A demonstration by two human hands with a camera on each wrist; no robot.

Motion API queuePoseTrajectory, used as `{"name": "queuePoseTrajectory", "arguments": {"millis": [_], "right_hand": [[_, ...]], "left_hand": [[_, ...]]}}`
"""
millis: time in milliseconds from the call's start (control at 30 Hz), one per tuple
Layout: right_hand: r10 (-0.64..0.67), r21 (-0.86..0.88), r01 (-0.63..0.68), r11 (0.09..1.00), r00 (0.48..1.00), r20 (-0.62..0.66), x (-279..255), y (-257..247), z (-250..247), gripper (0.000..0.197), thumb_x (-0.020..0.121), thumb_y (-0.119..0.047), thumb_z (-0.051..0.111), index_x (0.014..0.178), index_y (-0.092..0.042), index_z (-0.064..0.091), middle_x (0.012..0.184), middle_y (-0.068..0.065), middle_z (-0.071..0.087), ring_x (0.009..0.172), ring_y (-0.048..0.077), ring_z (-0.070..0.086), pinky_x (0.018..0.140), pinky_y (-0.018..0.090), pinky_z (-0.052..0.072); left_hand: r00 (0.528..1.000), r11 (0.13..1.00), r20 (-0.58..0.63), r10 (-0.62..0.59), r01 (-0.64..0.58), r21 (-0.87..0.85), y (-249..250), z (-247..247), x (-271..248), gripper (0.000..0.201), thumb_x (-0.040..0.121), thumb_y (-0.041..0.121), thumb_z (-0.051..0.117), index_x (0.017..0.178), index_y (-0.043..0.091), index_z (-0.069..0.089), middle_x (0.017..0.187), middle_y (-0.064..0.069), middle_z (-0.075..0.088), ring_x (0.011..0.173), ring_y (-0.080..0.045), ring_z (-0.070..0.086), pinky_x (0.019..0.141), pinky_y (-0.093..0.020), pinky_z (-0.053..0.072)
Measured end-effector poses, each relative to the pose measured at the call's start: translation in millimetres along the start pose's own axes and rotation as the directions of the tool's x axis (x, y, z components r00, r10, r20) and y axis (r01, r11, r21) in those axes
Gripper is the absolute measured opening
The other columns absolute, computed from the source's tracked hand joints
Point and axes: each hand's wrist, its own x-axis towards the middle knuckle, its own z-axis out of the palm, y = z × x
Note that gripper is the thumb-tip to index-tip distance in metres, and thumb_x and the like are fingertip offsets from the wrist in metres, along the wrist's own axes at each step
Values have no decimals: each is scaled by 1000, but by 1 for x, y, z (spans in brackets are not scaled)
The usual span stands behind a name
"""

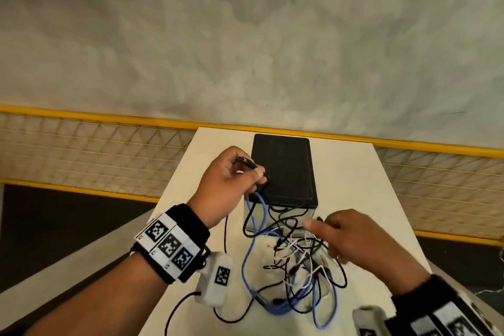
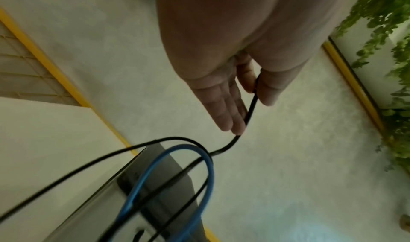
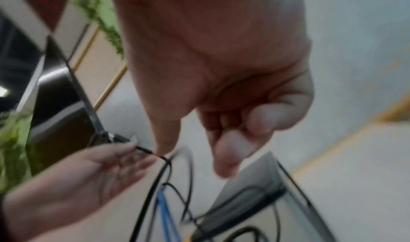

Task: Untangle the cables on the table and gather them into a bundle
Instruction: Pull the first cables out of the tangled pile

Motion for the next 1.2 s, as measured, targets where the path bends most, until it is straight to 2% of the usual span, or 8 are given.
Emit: {"name": "queuePoseTrajectory", "arguments": {"millis": [133,267,500,633,767,900,1033,1200], "right_hand": [[-143,15,153,988,951,-273,2,-16,-7,44,73,-67,63,105,-38,57,89,-12,64,83,6,61,71,27,48],[-339,172,391,904,902,-267,29,-42,19,18,82,-39,65,89,-23,64,86,-5,65,78,10,62,69,33,50],[-306,110,313,943,949,-78,47,-16,67,33,93,-32,56,71,-7,55,67,8,55,61,14,52,62,39,44],[-193,77,195,978,981,-27,46,17,91,37,94,-32,53,67,-6,53,66,15,58,62,22,55,70,49,47],[-155,126,170,977,980,-122,48,17,78,35,94,-41,52,76,-13,62,73,7,67,74,25,64,74,43,51],[-317,110,339,934,932,-177,50,-7,53,31,84,-47,42,84,-26,64,77,-8,64,74,18,63,66,31,49],[-442,47,458,888,877,-190,50,-7,50,20,94,-30,52,88,-19,67,77,-7,63,65,2,56,57,13,38],[-322,-151,302,941,937,-138,65,25,66,30,92,-41,55,70,-20,54,71,-2,59,73,23,61,67,40,49]], "left_hand": [[987,993,127,101,-107,44,19,4,0,19,91,1,65,85,14,53,104,-32,68,88,-30,76,77,-39,58],[956,986,249,153,-163,22,35,25,-3,19,90,0,66,85,12,52,103,-40,64,78,-27,71,71,-35,59],[887,876,-15,462,-458,-151,99,18,1,13,90,10,58,89,20,49,71,3,65,68,-12,66,60,-37,56],[812,764,-162,561,-583,-276,153,-4,-2,8,99,14,44,93,19,42,65,2,50,58,-20,58,53,-40,52],[932,924,58,359,-363,122,110,4,7,20,96,14,59,89,23,42,63,5,46,44,-12,40,42,-24,32],[950,764,311,8,-206,611,2,34,-8,31,80,46,72,97,30,51,82,10,58,69,-5,56,67,-32,51],[968,806,246,40,-177,564,-23,39,-18,22,84,36,67,84,16,56,79,1,63,72,-13,60,73,-45,53],[959,932,100,264,-280,231,39,22,-26,22,76,37,72,75,20,57,59,16,52,55,1,45,56,-22,39]]}}
